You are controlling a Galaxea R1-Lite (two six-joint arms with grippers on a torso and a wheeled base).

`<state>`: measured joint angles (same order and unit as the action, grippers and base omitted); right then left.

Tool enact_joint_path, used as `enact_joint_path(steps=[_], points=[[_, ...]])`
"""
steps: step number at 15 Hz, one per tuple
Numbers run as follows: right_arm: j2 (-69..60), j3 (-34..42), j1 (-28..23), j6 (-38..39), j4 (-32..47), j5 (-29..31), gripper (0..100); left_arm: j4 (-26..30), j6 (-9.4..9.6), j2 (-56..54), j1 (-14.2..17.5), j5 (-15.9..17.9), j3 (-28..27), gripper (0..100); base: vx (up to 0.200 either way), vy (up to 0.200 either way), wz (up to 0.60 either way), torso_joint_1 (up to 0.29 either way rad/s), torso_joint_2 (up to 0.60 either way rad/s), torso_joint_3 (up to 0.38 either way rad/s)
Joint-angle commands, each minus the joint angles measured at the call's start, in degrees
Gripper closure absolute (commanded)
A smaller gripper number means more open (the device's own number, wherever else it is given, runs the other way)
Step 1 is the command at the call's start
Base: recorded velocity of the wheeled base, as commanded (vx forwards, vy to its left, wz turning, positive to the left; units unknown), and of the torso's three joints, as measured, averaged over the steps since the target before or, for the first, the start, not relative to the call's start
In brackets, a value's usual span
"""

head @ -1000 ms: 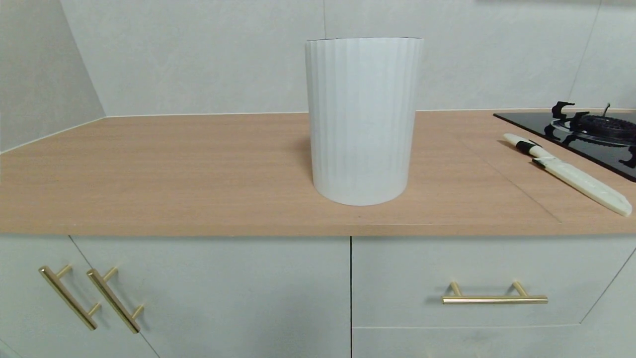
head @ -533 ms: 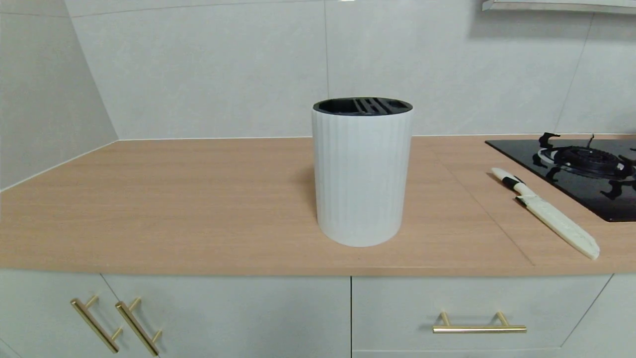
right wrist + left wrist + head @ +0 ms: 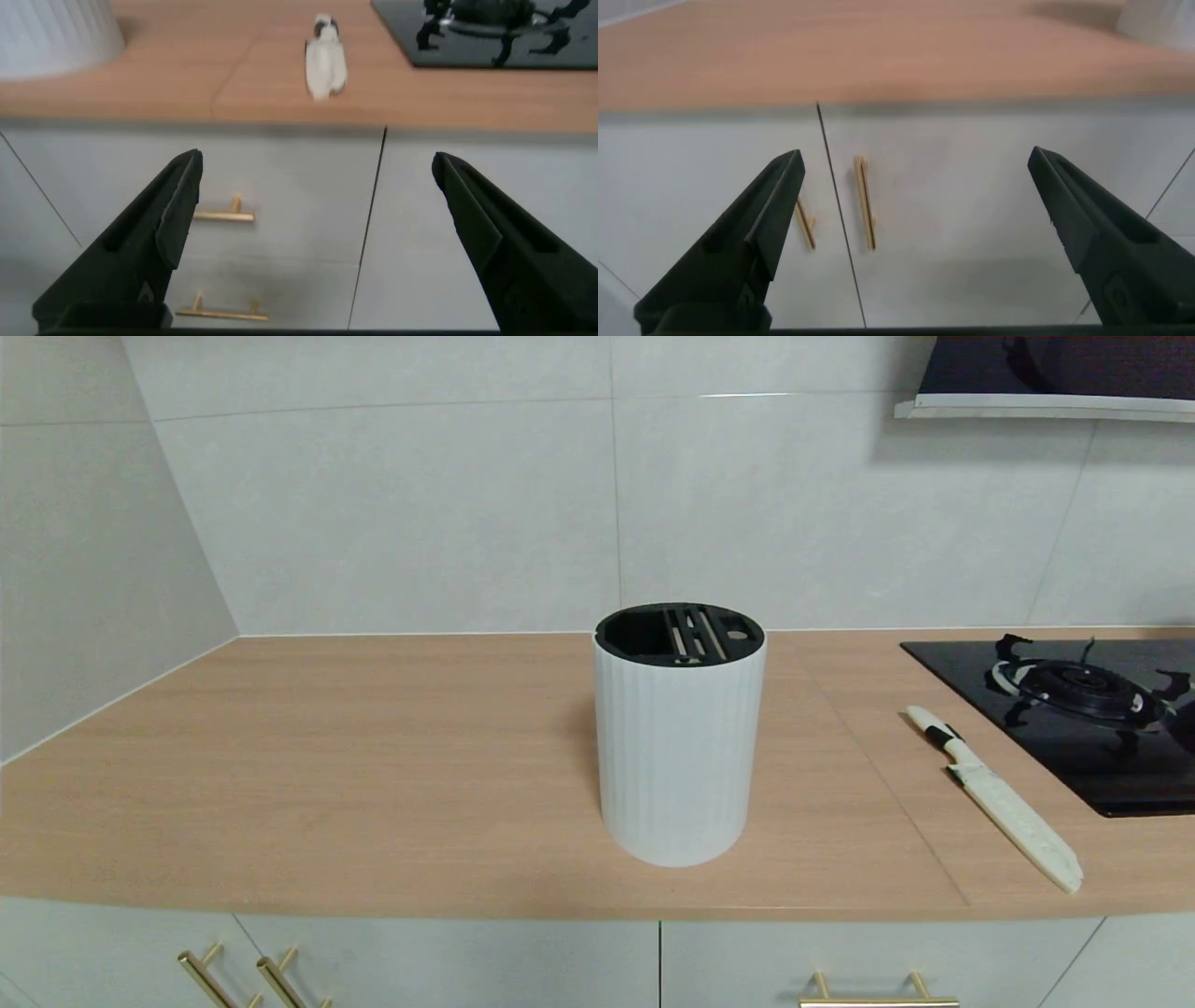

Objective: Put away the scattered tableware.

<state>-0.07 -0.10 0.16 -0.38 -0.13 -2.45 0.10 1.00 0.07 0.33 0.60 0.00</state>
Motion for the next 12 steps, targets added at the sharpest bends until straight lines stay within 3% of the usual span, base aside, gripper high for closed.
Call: enact_joint_path(steps=[1, 12], points=[[0.07, 0.01, 0.02, 0.03, -0.04, -0.01, 0, -0.01, -0.03, 0.01, 0.02, 0.02, 0.00, 0, 0.000, 0.000, 0.00, 0.212, -0.50, -0.281], [0.07, 0.01, 0.02, 0.03, -0.04, -0.01, 0, -0.01, 0.06, 0.01, 0.02, 0.02, 0.00, 0, 0.000, 0.000, 0.00, 0.245, -0.54, -0.296]])
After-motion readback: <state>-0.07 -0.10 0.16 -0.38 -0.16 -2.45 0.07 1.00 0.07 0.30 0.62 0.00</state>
